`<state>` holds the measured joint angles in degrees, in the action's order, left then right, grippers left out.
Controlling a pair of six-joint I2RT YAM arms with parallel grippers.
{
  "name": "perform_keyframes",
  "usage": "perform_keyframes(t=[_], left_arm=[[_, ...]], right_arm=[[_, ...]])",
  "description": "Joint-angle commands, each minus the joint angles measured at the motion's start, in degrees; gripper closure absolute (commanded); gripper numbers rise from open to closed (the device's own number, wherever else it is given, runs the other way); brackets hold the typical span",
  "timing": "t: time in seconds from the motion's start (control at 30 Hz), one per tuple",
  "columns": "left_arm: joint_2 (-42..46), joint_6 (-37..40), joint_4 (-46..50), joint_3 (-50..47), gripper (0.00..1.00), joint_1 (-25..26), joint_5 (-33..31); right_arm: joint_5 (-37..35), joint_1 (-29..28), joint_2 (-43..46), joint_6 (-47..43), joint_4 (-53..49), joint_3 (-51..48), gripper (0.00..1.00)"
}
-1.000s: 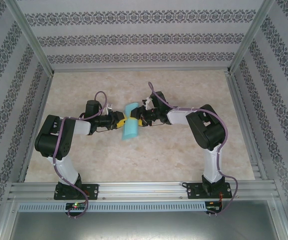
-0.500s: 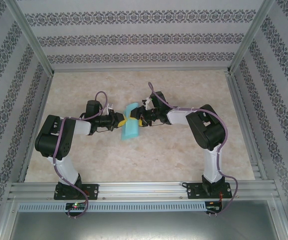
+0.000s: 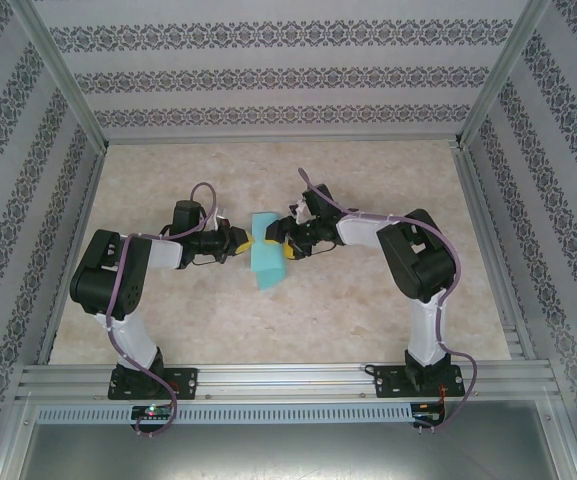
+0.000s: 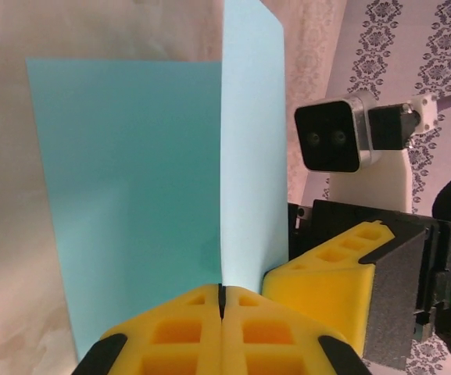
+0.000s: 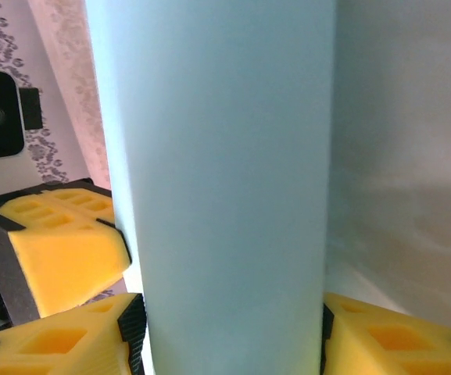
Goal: Fold a paper plane with a square sheet of paper (pick it up from the middle)
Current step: Fold the square sheet of paper in half at the center of the table.
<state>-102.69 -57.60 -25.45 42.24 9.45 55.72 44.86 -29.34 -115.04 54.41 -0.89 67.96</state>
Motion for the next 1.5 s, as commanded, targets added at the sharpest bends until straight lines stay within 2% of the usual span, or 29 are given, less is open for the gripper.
perform_keyframes(t=[0.0, 0.3, 0.53, 0.83, 1.2, 1.47], left_arm=[[-0.26, 2.67, 2.34, 0.72, 0.98, 0.72, -0.48], [-0.42, 2.90, 2.43, -0.95, 0.98, 1.78, -0.72], [1.42, 1.94, 2.78, -2.98, 0.98, 5.19, -5.86], [5.02, 0.78, 3.40, -6.58, 0.98, 6.77, -13.80], [5.05, 1.24, 4.78, -6.53, 0.98, 6.85, -14.50], [5.44, 2.27, 6.87, -6.05, 0.97, 6.87, -15.01]], right_arm=[[-2.83, 0.51, 2.68, -5.27, -7.72, 2.38, 0.40], [-6.49, 0.49, 3.60, -11.18, -15.65, 4.77, 0.35], [-10.32, 0.46, 4.95, -18.08, -23.02, 6.48, 0.30], [-9.10, -0.16, 3.80, -21.05, -25.75, 6.65, 0.38], [-8.47, -2.26, 0.05, -19.92, -25.25, 9.37, 0.44], [-11.90, -2.82, -2.25, -19.49, -28.05, 10.43, 0.48]])
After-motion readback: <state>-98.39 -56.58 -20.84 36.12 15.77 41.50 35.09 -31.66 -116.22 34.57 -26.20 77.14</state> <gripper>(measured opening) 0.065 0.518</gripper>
